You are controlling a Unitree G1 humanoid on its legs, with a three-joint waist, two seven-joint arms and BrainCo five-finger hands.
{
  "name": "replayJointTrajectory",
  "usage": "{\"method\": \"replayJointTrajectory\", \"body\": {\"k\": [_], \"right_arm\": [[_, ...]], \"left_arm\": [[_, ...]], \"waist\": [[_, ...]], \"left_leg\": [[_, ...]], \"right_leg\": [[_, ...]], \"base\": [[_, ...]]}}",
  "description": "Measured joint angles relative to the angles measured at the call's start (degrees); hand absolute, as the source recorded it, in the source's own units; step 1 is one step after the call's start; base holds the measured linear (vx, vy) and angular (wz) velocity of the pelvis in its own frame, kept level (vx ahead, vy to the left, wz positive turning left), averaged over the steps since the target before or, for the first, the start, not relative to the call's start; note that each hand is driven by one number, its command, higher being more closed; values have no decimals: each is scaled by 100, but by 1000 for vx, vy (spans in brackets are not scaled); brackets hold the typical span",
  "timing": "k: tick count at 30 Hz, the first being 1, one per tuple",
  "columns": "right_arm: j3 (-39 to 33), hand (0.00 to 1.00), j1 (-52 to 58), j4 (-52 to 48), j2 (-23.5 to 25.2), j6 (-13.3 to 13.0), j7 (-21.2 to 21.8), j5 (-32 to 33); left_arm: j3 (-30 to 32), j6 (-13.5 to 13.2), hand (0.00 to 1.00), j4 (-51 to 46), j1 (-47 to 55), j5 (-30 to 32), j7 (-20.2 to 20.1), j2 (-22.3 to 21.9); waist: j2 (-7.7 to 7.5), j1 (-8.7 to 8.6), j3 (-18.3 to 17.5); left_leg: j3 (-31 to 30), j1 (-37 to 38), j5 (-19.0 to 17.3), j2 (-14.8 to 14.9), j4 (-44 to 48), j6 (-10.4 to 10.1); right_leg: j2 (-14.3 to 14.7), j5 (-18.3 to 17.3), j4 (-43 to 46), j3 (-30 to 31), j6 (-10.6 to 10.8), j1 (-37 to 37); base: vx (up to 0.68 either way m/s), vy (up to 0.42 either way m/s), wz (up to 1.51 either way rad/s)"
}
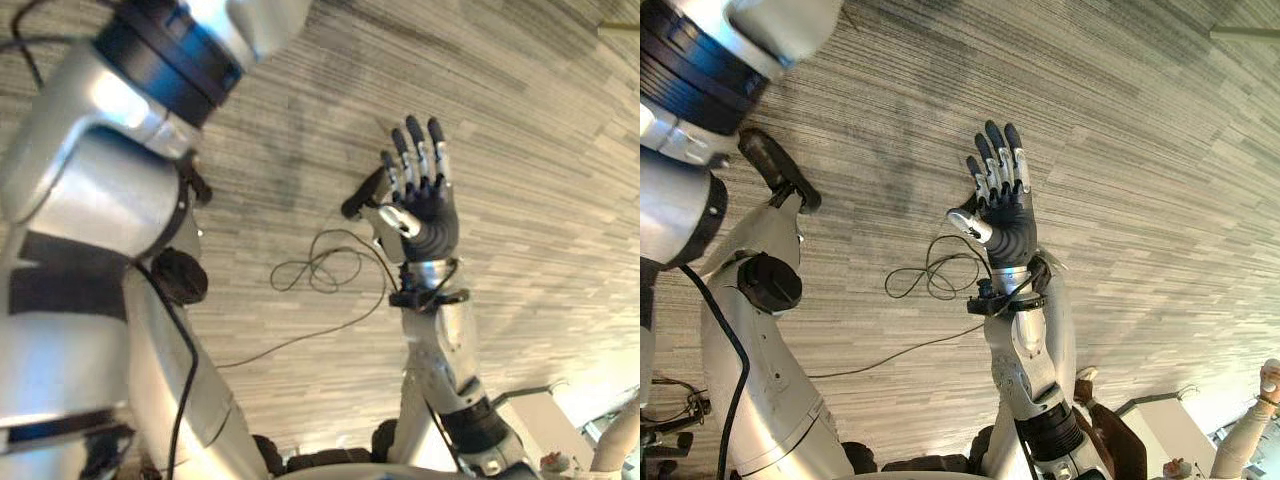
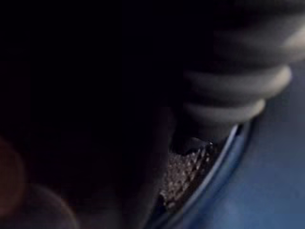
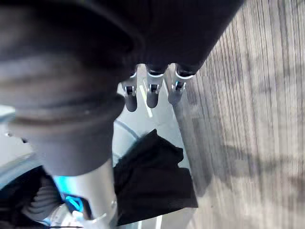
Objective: Pick up the laundry basket with both hands and put the clothes into the washing machine.
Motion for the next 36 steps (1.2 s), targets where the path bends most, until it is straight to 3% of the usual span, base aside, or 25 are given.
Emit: {"method": "replayJointTrajectory", "body": {"k": [3, 8, 14, 17, 19, 21, 22, 23, 24, 25, 28, 31, 34, 36], "right_arm": [[123, 0, 267, -377, 71, -127, 246, 662], [183, 0, 795, -580, 77, -159, 486, 1227], [107, 0, 916, -392, -21, -138, 500, 1338], [-109, 0, 907, -205, -167, -117, 443, 1323], [-227, 0, 903, -84, -175, -55, 245, 1194], [-327, 0, 863, -26, -325, 141, 110, 1052], [-348, 0, 866, -26, -364, 153, 101, 1014], [-342, 0, 883, -34, -445, 162, 101, 1010], [-288, 0, 885, -14, -499, 205, 120, 1016], [-264, 0, 885, -8, -517, 259, 127, 1018], [-220, 0, 905, 224, -606, 347, 177, 1026], [-224, 0, 926, 671, -710, 509, 280, 1019], [-225, 0, 921, 990, -699, 542, 284, 1026], [-301, 0, 910, 1009, -704, 536, 286, 1028]], "left_arm": [[34, 52, 100, 133, -507, -131, 10, 134], [339, 87, 100, 225, -832, -402, 24, 435], [472, 242, 100, 456, -832, -640, 87, 432], [654, 141, 100, 436, -870, -1470, 319, 225], [686, -441, 100, 412, -1108, -3178, 395, 65], [635, -1287, 100, -6, -1327, -5115, 428, 34], [635, -1434, 100, -126, -1355, -5403, 446, 40], [631, -1761, 0, -240, -1433, -5935, 423, 44], [634, -2016, 0, -258, -1508, -6351, 391, 56], [635, -2080, 0, -248, -1528, -6456, 383, 79], [559, -2038, 0, 250, -1525, -6540, 44, 119], [445, -1564, 0, 845, -1515, -5990, -492, 247], [428, -1092, 0, 1182, -1484, -5142, -761, 280], [395, -983, 0, 1191, -1484, -4854, -884, 283]], "waist": [[2, -7, 0], [6, 1, -1], [19, 18, -8], [20, 25, -8], [20, -5, -8], [20, 2, -8], [20, 0, -8], [20, 4, -8], [21, -2, -8], [21, -1, -8], [48, -19, -21], [256, -4, -105], [270, -28, -96], [272, -20, -95]], "left_leg": [[28, -28, -1, 45, 5, 0], [50, -25, -1, 145, 30, 1], [149, 118, 12, 156, -155, -19], [238, 202, 125, 67, -392, -35], [233, 190, 271, -28, -575, -39], [217, 210, 340, -121, -736, -62], [217, 215, 340, -126, -741, -62], [219, 221, 340, -126, -741, -61], [211, 227, 339, -126, -744, -61], [203, 234, 339, -126, -746, -61], [211, 377, 339, -211, -825, -60], [269, 436, 445, -342, -1018, -31], [368, 626, 658, -524, -1371, -10], [361, 682, 788, -610, -1546, -15]], "right_leg": [[15, 0, -16, -12, -2, -23], [88, 26, -65, -75, -44, -20], [139, 80, -255, -69, -90, 16], [128, 180, -419, -107, -93, 24], [91, 198, -466, -183, -103, 26], [37, 197, -492, -251, -106, 26], [33, 197, -493, -253, -106, 30], [24, 197, -502, -295, -106, 51], [23, 197, -524, -340, -106, 93], [23, 197, -539, -368, -107, 123], [-7, 205, -583, -398, -105, 234], [-105, 214, -602, -405, -91, 237], [-225, 211, -587, -394, -90, 241], [-286, 188, -538, -405, -99, 253]], "base": [[5, 1, -13], [6, -11, -12], [0, -15, -2], [3, -25, 5], [15, -29, 13], [17, -34, 18], [9, -23, 7], [0, 0, 0], [0, 0, 0], [9, -30, 2], [0, -26, 18], [-4, -21, 26], [-11, -35, 37], [-16, -42, 37]]}}
